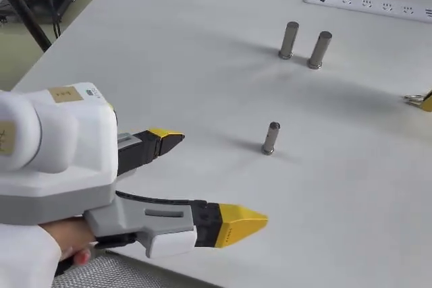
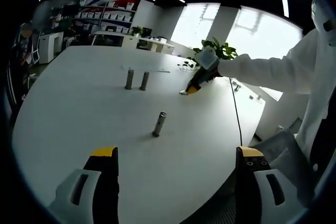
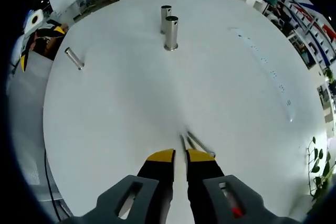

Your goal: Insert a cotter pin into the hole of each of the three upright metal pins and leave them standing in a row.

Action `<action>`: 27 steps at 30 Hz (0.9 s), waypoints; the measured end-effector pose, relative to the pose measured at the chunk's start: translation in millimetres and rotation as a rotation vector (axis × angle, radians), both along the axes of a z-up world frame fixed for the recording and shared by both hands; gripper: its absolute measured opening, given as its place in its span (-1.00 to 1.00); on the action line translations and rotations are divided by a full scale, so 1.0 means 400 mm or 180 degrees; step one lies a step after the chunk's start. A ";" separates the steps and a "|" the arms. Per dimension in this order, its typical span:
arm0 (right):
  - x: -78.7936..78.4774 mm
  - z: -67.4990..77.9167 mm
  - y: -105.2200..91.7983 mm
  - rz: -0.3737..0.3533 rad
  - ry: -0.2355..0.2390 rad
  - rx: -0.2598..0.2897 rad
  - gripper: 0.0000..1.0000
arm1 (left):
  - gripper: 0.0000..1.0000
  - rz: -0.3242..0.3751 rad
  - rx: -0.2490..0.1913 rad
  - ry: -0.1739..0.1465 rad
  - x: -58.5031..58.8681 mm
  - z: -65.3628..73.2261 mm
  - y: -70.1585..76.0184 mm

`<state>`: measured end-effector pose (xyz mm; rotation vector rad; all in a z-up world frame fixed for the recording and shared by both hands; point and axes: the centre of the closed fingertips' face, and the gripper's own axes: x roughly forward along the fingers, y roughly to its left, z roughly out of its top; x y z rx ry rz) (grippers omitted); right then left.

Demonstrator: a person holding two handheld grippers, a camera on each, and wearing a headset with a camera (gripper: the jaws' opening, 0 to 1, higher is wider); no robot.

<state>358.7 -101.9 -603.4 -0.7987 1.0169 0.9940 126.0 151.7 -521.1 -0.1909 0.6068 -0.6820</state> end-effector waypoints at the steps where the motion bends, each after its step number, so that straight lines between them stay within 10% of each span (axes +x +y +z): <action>1: 0.001 -0.002 -0.002 0.0003 -0.0008 -0.0015 -0.98 | 0.84 0.0004 -0.0004 -0.0002 0.001 0.000 0.000; 27: 0.027 -0.033 -0.020 0.0133 0.0005 -0.0345 -1.00 | 0.73 -0.0007 -0.0092 0.0032 0.003 -0.007 -0.011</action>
